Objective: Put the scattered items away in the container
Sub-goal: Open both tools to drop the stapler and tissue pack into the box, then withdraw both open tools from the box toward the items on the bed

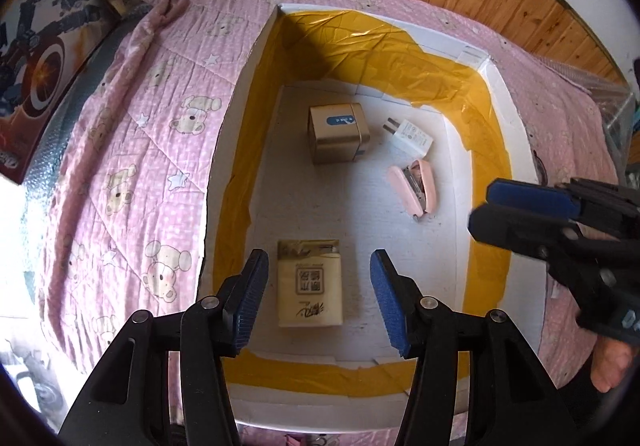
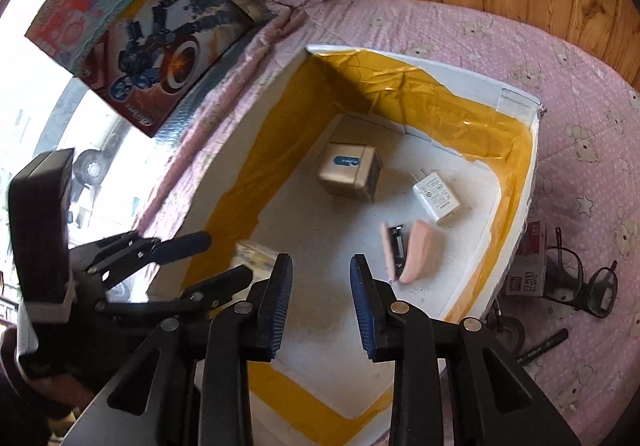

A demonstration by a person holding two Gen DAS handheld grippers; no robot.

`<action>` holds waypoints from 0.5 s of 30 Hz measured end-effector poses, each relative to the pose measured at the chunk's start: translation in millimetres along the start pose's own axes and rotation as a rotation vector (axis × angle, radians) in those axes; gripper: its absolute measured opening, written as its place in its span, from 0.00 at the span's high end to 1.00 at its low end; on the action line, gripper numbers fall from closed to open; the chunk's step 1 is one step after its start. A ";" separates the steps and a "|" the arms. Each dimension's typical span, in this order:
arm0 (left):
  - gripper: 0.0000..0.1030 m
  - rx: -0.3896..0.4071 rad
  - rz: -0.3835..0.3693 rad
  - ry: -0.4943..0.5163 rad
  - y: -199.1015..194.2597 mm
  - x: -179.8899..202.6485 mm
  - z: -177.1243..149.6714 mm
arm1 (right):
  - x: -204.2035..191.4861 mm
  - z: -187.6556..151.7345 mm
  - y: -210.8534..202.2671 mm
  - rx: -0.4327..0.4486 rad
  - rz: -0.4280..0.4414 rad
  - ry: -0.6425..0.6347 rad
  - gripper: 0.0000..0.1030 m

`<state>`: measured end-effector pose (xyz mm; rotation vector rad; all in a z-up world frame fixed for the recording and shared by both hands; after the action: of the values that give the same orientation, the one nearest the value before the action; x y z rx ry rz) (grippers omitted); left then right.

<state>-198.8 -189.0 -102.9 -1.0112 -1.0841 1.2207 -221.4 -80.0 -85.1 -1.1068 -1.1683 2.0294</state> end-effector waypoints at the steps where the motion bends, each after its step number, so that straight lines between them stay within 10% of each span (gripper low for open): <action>1: 0.46 -0.001 0.003 -0.011 -0.4 -1.4 -1.9 | -6.3 -7.8 -6.9 0.024 0.009 -0.022 0.64; 15: 0.46 0.336 0.016 0.105 -90.5 60.1 -52.7 | -24.0 -119.4 -94.7 0.383 0.036 -0.232 0.63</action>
<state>-127.4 -137.6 -20.2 -0.8155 -0.7592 1.2961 -101.7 -2.1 -26.7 -0.7242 -0.8145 2.3308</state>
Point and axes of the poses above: each gripper's, at about its wrist camera, not at the fingertips, and y roughly the way its jaws point, x to its right, z to its top, the point moved 10 cm from there along y, roughly the way its jaws point, and after that the axes turned 7 degrees about -x, right-handed, at the moved point
